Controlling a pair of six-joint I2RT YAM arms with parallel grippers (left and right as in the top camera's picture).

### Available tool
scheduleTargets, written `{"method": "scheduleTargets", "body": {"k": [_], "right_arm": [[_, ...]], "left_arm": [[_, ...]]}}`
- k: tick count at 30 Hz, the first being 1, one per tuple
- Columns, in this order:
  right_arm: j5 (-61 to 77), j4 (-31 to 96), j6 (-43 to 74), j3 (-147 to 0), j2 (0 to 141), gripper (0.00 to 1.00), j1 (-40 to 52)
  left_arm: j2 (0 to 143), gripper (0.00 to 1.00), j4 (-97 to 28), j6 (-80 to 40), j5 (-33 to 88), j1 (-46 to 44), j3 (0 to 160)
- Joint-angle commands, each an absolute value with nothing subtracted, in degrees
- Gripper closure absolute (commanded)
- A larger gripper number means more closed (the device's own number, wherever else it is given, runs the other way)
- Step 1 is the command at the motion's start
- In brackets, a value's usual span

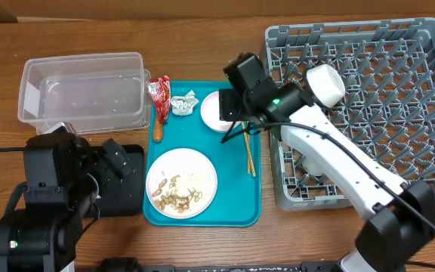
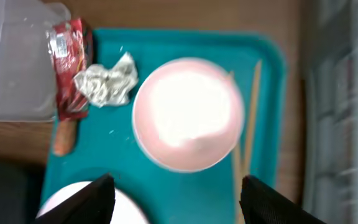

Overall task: Sort waste into correct bins and load items into the dishwasher
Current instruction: 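Set the white bowl in the rack and open the right gripper, then reach the right gripper to the pink-lined bowl on the tray and grasp it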

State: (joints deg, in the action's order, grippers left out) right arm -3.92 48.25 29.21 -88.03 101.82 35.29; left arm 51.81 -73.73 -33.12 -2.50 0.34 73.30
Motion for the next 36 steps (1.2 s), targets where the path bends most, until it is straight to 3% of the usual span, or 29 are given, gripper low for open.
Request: {"method": "scheduleTargets", "body": {"k": [1,3,5,15,16,18,19,23,26,36], "right_arm": [[1.56,48.18,39.29,-88.16,105.34,0.33,34.98],[0.86,47.88,39.29,-88.14,107.35,0.35,34.98],[-1.76,47.88,39.38,-88.14,109.54,0.46,34.98],[-5.28,47.03,47.20,-88.14,118.02,0.46,33.95],[-5.04,46.85,47.20,-88.14,118.45,0.49,33.95],[-4.93,46.78,47.16,-88.14,118.67,0.66,33.95],[-5.10,46.59,47.11,-88.14,118.67,0.70,33.95],[-5.04,45.82,46.26,-88.14,118.63,0.72,33.56],[-5.06,46.44,46.30,-88.14,118.63,0.93,33.39],[-5.98,46.63,42.94,-88.23,112.90,0.96,32.82]], "left_arm": [[51.75,0.00,-73.67,-33.87,-2.28,0.08,74.08],[51.75,0.00,-73.67,-33.87,-2.28,0.08,74.08],[51.75,0.00,-73.69,-33.87,-2.28,0.08,74.08],[51.75,0.00,-73.67,-33.87,-2.28,0.08,74.08],[51.75,0.00,-73.67,-33.87,-2.28,0.08,74.08],[51.75,0.00,-73.67,-33.87,-2.28,0.08,74.08],[51.75,0.00,-73.67,-33.87,-2.28,0.08,74.08],[51.75,0.00,-73.67,-33.87,-2.28,0.08,74.08],[51.75,0.00,-73.69,-33.87,-2.26,0.08,74.08],[51.75,0.00,-73.67,-33.87,-2.26,0.08,74.08]]}}
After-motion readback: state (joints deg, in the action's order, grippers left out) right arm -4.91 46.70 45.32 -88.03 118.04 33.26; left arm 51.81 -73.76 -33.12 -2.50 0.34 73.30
